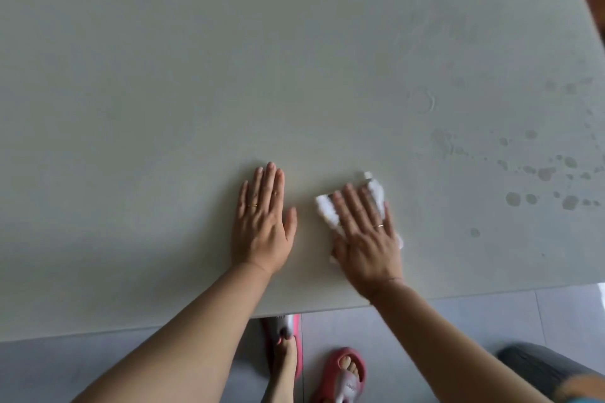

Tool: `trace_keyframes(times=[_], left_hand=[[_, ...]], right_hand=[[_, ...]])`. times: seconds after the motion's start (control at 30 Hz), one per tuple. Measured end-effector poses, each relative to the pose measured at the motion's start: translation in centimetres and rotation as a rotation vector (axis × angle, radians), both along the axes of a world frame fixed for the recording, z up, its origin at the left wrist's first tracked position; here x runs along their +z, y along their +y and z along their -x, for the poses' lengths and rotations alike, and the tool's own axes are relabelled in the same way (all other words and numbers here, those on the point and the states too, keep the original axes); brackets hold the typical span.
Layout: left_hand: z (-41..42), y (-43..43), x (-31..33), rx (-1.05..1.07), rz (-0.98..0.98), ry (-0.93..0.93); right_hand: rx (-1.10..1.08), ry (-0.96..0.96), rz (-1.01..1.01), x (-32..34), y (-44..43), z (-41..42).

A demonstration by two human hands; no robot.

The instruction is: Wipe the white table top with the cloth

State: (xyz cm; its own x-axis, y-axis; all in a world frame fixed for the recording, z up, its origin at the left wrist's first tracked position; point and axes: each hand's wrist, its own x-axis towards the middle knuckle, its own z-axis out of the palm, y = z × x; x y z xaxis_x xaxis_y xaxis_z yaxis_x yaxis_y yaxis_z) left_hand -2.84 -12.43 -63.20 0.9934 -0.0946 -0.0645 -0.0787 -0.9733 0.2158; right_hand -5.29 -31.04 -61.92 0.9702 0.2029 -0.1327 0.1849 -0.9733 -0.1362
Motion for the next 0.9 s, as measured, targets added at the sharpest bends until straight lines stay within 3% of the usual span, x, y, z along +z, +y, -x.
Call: trace_keyframes(times=[0.1, 0.2, 0.33, 0.47, 0.6, 0.7, 0.77, 0.9], left_hand=[[0.0, -0.2, -0.1, 0.016, -0.011, -0.027], [0.0, -0.3, -0.2, 0.021, -0.019, -0.016], [-0.1, -0.3, -0.2, 0.03, -0.028, 0.003], [0.0, -0.2, -0.2, 0.013, -0.035, -0.005], [0.0, -0.3, -0.2, 0.02, -0.028, 0.008], [0.0, -0.6, 0.1, 0.036, -0.037, 0.018], [-0.1, -1.6, 0.6, 0.062, -0.013, 0.015], [-0.2, -5.1, 1.5, 0.017, 0.048, -0.001]], right_hand=[[-0.286, 0.057, 0.027, 0.1, -2.4, -0.4], [-0.457, 0.076, -0.032, 0.2, 0.9, 0.8], [-0.129, 0.095, -0.051, 1.0, 6.4, 5.5], [0.156, 0.048, -0.04, 0.7, 1.9, 6.1], [-0.208, 0.061, -0.005, 0.7, -3.6, 5.5], [-0.425, 0.053, -0.015, 0.4, -1.3, 6.3], [-0.319, 0.063, -0.027, 0.4, 0.4, 7.1], [0.187, 0.064, -0.003, 0.5, -3.6, 8.1]])
